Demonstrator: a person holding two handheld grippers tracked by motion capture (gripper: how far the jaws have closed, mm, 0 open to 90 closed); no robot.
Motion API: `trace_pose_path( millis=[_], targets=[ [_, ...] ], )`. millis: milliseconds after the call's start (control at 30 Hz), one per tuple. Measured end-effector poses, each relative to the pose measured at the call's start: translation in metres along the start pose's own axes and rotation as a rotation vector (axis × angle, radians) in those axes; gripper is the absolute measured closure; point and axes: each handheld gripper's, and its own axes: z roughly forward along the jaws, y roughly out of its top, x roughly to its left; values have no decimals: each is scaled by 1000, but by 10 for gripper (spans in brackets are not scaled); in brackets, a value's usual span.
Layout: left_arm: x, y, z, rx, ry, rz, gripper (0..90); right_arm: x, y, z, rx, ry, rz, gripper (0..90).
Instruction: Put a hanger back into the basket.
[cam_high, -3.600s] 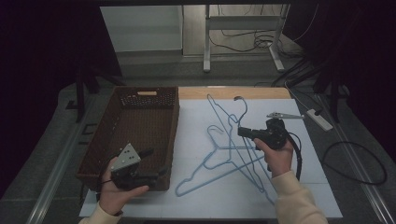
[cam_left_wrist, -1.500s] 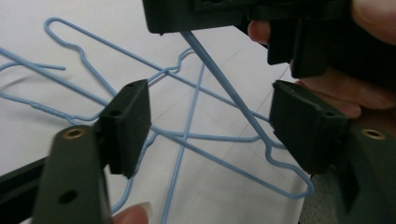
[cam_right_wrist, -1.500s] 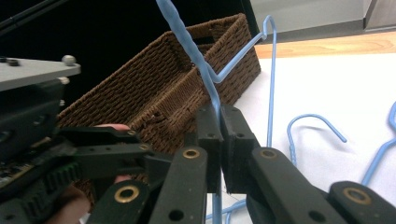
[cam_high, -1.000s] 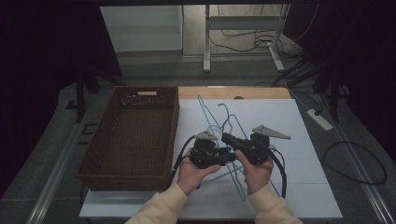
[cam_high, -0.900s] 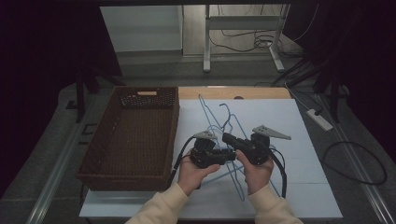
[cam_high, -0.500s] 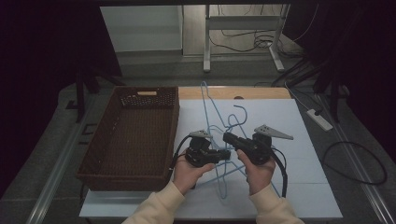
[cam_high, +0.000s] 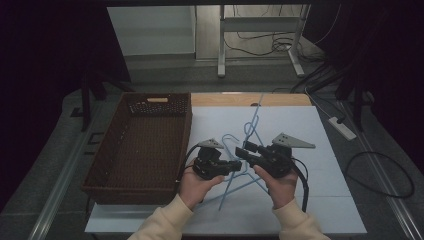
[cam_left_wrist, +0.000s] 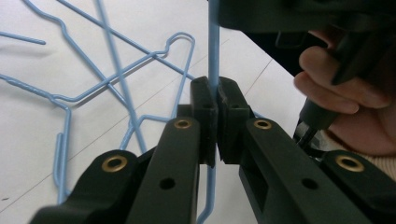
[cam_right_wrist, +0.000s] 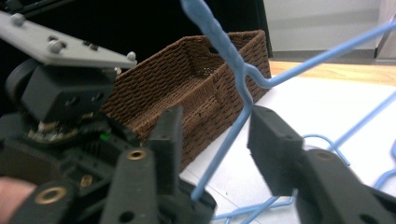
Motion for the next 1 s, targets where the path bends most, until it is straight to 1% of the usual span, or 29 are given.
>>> trace_pose_path(
  millis=[100,200,300,367,433,567,667,767,900,1000],
  targets=[
    [1,0,-6,-7,5,0,865,-2,0,-12,-10,14,-17,465],
    [0,1,-13,-19,0,3,865,-5,-1,-24,-18,29,-29,446],
    [-3,4,-22,-34,-4,16,865,-11,-5,-36,-18,46,-39,430],
    [-4,6,-28,-45,-6,26,865,-16,-8,-44,-14,43,-46,425],
    [-4,8,-34,-63,-1,30,865,-22,-14,-52,-1,22,-51,419],
    [-3,12,-45,-79,-6,34,865,-39,-29,-62,33,-4,-12,401],
    [-2,15,-53,-87,-5,45,865,-49,-37,-67,61,-26,-8,392],
    [0,18,-61,-95,-2,57,866,-54,-39,-68,86,-36,-6,385],
    [4,24,-73,-106,6,67,866,-59,-44,-66,124,-49,-10,383],
    [8,28,-84,-111,14,79,866,-66,-49,-64,146,-70,-8,384]
  ],
)
